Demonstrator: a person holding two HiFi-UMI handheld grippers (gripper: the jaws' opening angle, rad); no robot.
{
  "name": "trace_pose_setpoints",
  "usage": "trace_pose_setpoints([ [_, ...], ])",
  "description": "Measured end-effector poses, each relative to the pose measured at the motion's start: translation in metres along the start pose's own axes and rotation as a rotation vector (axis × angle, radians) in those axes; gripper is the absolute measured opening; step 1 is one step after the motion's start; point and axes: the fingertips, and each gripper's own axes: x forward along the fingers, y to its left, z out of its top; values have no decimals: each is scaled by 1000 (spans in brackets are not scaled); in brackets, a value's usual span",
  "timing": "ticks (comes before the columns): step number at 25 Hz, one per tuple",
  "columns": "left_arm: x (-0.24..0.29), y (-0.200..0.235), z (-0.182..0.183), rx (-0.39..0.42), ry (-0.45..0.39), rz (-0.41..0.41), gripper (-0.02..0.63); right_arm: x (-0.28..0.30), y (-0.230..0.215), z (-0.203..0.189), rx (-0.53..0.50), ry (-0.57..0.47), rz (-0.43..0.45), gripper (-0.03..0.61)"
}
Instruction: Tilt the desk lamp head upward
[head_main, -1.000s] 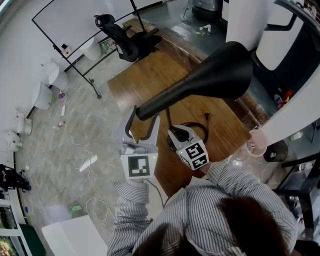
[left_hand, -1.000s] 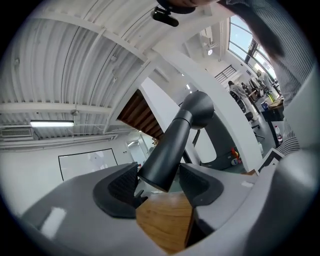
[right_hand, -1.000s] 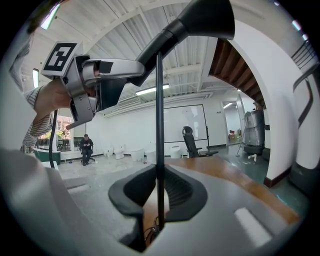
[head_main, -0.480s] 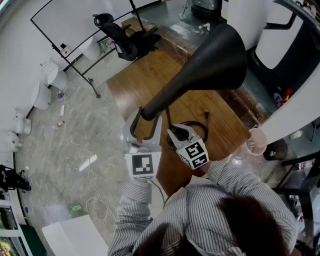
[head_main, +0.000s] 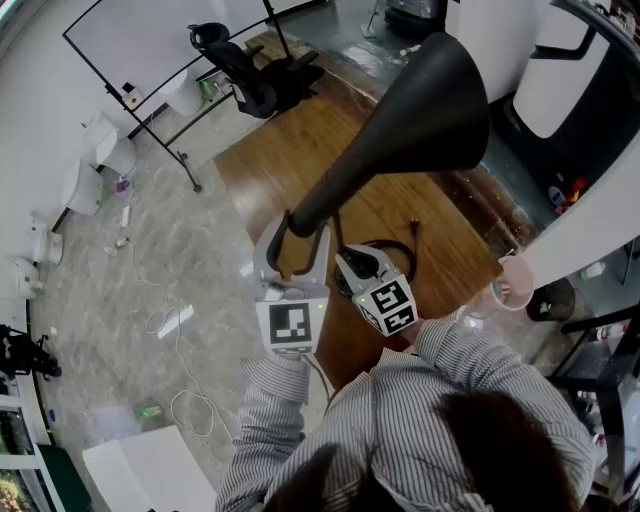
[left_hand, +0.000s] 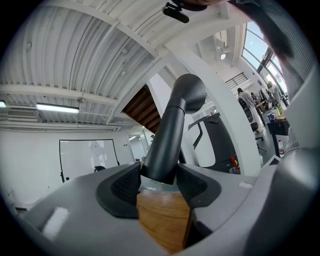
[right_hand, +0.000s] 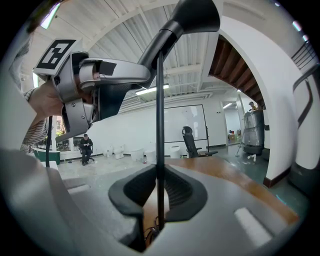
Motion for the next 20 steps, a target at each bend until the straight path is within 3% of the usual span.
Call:
trace_pose_setpoints([
  [11,2,1,-1,-38,-6,10,213,2,-1,0,8,4,-8,49],
  [20,1,0,0,-3,11,-11,216,0,0,1,-17,5,4,49],
])
